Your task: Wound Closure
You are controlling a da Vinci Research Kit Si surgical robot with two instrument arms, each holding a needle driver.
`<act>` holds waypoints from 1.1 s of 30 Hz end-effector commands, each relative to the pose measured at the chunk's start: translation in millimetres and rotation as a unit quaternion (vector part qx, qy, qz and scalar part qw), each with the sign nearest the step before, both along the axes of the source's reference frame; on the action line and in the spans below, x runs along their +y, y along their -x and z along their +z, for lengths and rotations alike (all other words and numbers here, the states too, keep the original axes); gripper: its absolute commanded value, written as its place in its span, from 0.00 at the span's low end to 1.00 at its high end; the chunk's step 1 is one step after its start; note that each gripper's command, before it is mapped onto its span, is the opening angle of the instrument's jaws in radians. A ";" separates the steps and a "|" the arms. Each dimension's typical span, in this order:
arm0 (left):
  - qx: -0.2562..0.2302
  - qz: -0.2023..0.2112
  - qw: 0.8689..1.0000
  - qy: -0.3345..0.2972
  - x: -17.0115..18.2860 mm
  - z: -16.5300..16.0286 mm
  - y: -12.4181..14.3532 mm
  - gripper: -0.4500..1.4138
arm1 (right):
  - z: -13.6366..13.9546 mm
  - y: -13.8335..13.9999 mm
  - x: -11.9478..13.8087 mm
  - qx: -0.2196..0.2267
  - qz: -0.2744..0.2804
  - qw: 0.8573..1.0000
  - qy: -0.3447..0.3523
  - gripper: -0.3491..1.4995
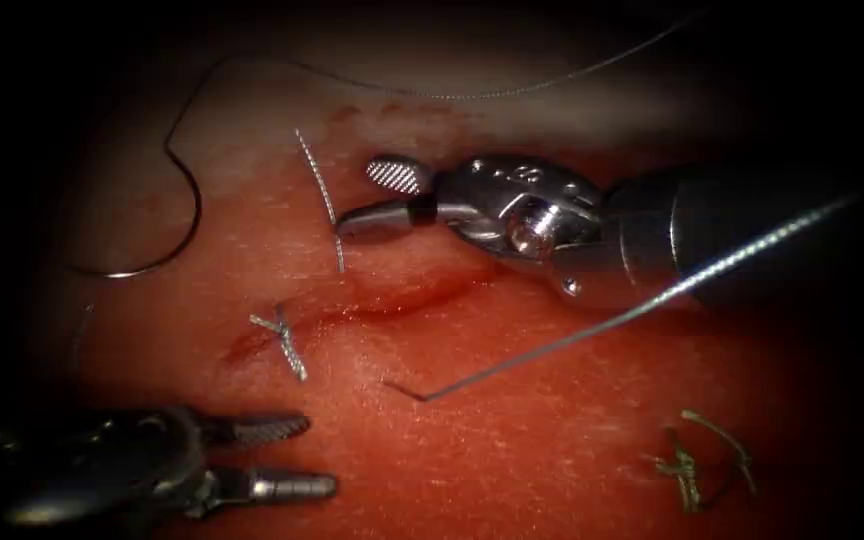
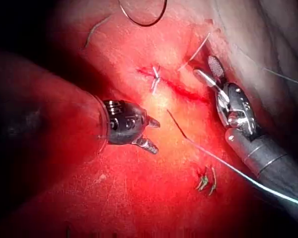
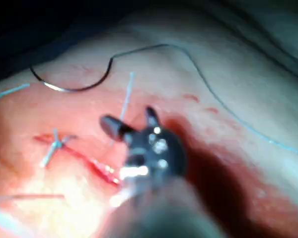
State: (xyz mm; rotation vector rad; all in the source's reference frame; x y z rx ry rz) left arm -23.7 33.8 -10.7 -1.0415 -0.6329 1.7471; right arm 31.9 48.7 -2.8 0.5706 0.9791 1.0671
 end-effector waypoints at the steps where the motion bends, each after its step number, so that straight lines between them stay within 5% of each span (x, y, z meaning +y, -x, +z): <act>1: -0.002 0.005 1.000 0.001 -0.9 0.3 0.6 0.43 | 1.3 -0.8 -0.2 0.000 0.004 1.000 -0.005 0.83; 10: 0.000 0.016 1.000 0.022 -0.9 1.6 -0.2 0.42 | 1.4 -3.3 0.1 0.024 0.009 1.000 -0.013 0.83; 18: 0.004 0.039 0.997 0.068 -0.9 1.9 -0.3 0.43 | 1.9 -4.4 -0.2 0.029 0.001 0.999 -0.012 0.66; 20: 0.004 0.041 0.997 0.070 -0.9 1.9 -0.3 0.43 | 2.1 -5.1 -0.3 0.033 -0.004 0.999 -0.014 0.54; 24: 0.004 0.041 0.997 0.070 -0.9 1.9 -0.2 0.39 | 1.7 -5.3 -0.5 0.034 -0.018 0.999 0.006 0.00; 27: -0.001 0.047 0.997 0.068 -1.0 1.8 -0.3 0.25 | 0.9 -4.9 -0.1 0.036 -0.027 0.999 0.021 0.00; 33: -0.001 0.049 0.996 0.069 -1.1 2.1 -0.2 0.28 | -0.4 -4.7 1.3 0.037 -0.006 0.998 0.044 0.00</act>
